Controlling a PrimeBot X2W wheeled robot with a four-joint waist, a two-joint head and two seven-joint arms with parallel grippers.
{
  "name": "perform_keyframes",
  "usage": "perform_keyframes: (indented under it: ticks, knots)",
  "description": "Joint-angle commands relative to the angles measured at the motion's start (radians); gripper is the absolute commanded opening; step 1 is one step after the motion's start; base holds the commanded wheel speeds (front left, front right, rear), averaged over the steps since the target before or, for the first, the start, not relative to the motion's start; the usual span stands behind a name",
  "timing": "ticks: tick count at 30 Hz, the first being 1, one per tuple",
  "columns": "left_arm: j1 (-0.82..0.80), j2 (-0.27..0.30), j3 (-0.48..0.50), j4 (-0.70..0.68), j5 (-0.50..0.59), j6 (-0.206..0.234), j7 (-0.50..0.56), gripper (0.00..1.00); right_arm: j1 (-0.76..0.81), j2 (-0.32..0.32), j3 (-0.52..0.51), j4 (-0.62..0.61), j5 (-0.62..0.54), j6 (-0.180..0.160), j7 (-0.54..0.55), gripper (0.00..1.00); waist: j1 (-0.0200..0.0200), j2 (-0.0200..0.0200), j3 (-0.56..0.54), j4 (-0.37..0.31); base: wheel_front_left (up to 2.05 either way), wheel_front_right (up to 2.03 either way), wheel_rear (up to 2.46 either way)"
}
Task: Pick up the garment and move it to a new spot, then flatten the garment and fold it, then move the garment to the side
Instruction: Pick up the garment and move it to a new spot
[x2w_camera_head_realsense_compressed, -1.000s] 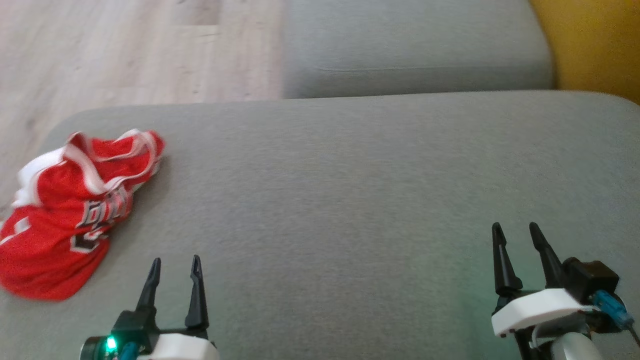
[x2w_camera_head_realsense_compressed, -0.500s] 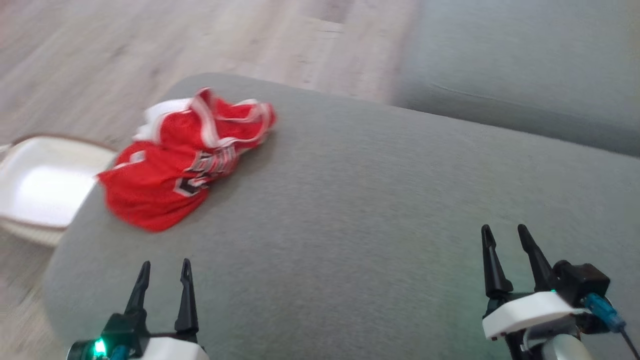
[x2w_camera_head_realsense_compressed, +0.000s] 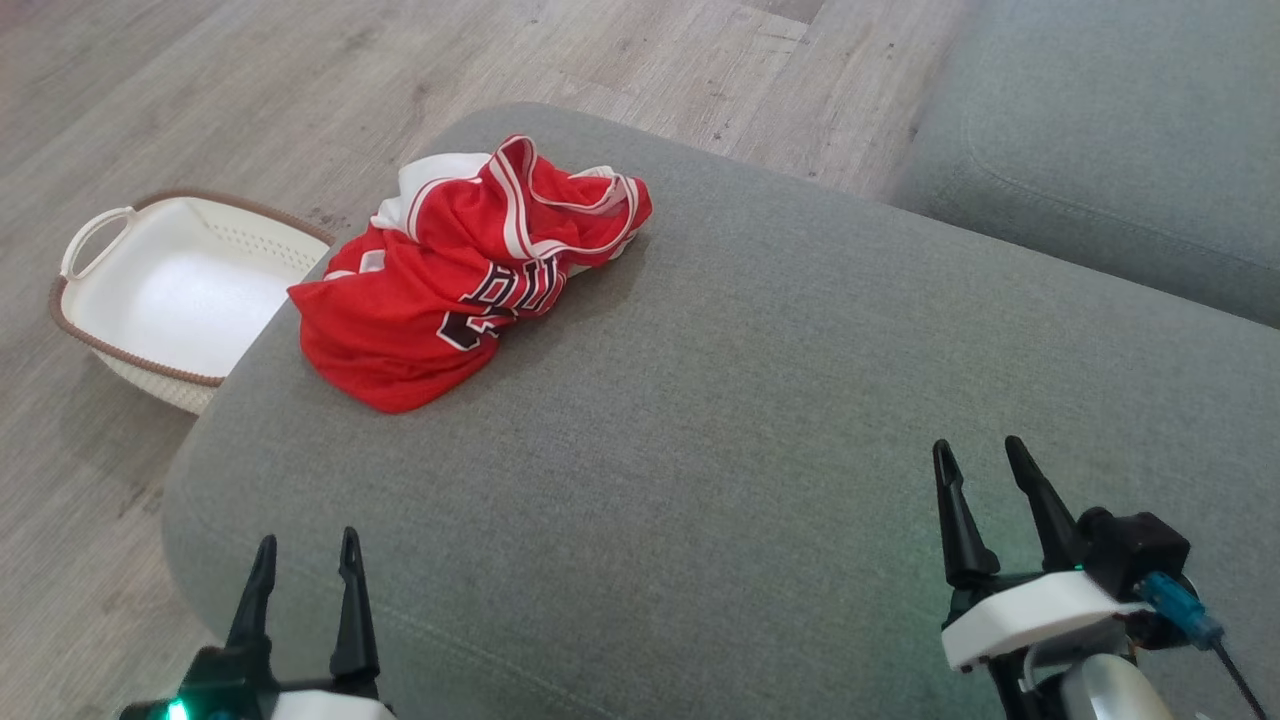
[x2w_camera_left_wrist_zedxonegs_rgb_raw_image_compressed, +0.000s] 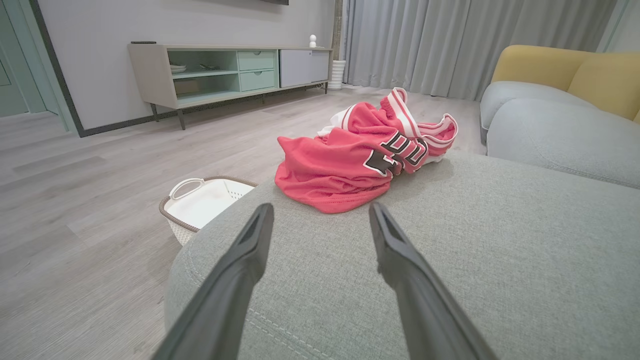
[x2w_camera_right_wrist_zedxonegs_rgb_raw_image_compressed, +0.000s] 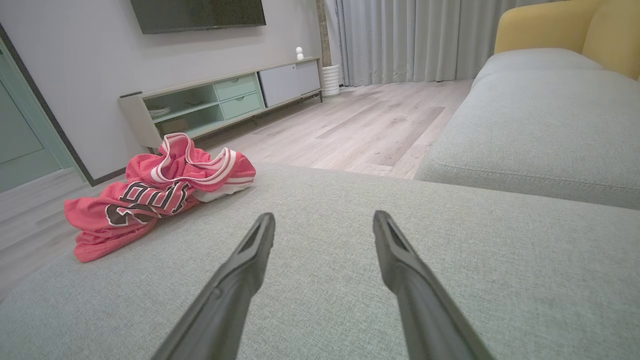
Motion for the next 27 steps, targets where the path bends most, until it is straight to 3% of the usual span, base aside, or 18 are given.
perform_keyframes:
  ticks: [1,6,12,17,27]
  knots:
    - [-0.038,0.015,0.033,-0.038,-0.008,0.006,-0.001,1.00,-0.043,-0.008,0.020,-0.026,-0.006,0.008,-0.007,1.00,0.0000,0.0000,0.000,0.000,0.00,0.00,0.00]
    - [-0.072,0.005,0.030,-0.102,-0.048,-0.015,0.046,1.00,-0.034,-0.008,0.004,-0.029,-0.009,0.008,-0.008,1.00,0.0000,0.0000,0.006,0.002,0.00,0.00,0.00]
    - [-0.279,0.053,0.063,-0.248,-0.137,-0.063,0.252,1.00,-0.033,-0.008,-0.033,-0.077,-0.034,0.008,0.003,1.00,0.0000,0.0000,0.068,-0.009,0.00,0.00,0.00]
    - [-0.491,0.108,0.153,-0.204,-0.268,-0.080,0.434,1.00,-0.066,-0.008,-0.037,-0.152,-0.075,0.008,0.040,1.00,0.0000,0.0000,0.186,-0.096,0.00,0.00,0.00]
    - [-0.712,0.242,0.299,-0.023,-0.432,-0.018,0.721,1.00,-0.141,-0.008,-0.047,-0.316,-0.150,0.008,0.105,1.00,0.0000,0.0000,0.461,-0.301,0.00,0.00,0.00]
